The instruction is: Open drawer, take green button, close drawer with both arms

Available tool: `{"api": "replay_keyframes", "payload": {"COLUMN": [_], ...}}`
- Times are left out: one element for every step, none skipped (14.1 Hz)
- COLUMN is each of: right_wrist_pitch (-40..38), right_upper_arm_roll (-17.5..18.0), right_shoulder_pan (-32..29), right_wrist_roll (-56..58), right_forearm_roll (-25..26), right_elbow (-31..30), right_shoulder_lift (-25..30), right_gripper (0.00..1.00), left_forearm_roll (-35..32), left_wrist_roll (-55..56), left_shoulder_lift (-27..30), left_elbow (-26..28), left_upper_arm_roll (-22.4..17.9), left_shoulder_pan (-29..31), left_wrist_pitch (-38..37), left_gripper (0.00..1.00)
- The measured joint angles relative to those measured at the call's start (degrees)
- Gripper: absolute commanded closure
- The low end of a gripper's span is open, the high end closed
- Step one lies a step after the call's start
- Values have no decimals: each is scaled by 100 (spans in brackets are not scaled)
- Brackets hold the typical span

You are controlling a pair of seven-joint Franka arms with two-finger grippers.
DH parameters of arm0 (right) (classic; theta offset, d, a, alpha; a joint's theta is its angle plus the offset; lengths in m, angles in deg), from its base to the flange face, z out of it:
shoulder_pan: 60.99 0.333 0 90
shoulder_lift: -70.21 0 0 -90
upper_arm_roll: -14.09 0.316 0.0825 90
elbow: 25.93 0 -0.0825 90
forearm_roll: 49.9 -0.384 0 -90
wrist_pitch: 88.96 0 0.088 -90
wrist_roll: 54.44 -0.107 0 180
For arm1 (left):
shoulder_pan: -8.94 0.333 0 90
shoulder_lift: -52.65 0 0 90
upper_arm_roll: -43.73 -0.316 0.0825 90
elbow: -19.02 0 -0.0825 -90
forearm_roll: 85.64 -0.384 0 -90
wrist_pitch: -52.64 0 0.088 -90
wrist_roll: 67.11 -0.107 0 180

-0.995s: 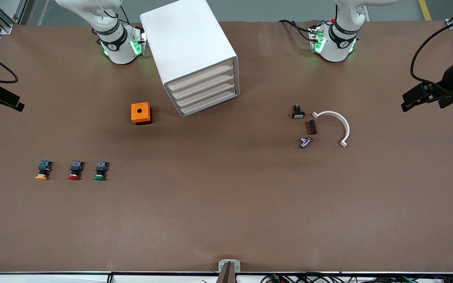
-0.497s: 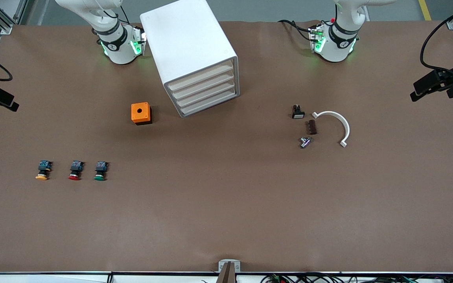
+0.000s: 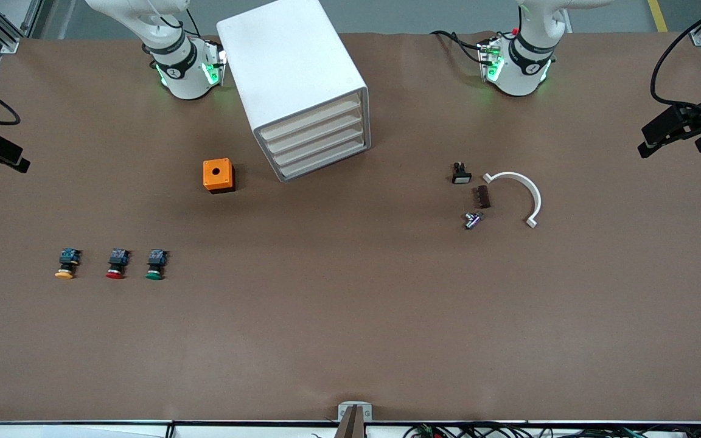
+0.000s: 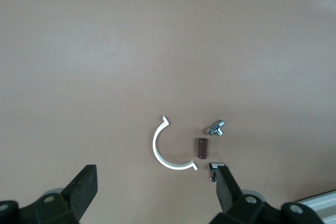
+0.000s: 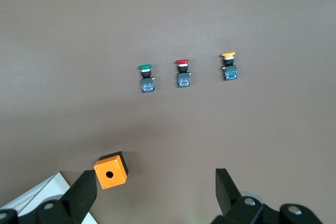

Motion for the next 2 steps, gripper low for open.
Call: {"api": "replay_keyframes", "payload": {"right_wrist_pitch": [0, 0], "right_upper_arm_roll": [0, 0], "right_shoulder_pan": [0, 0], "right_wrist_roll": [35, 59], "right_forearm_roll": [0, 0], "right_elbow": [1, 1], "right_shoulder_lift": [0, 0], "right_gripper": [0, 0], "left_forearm_roll": [-3, -4], "left_wrist_roll": [0, 0], "left_shoulder_lift": [-12, -18], "left_elbow": [1, 2], "left_upper_arm_roll": [0, 0], "left_shoulder_pan": [0, 0], "left_wrist_pitch": [20, 30], "left_gripper": [0, 0]}}
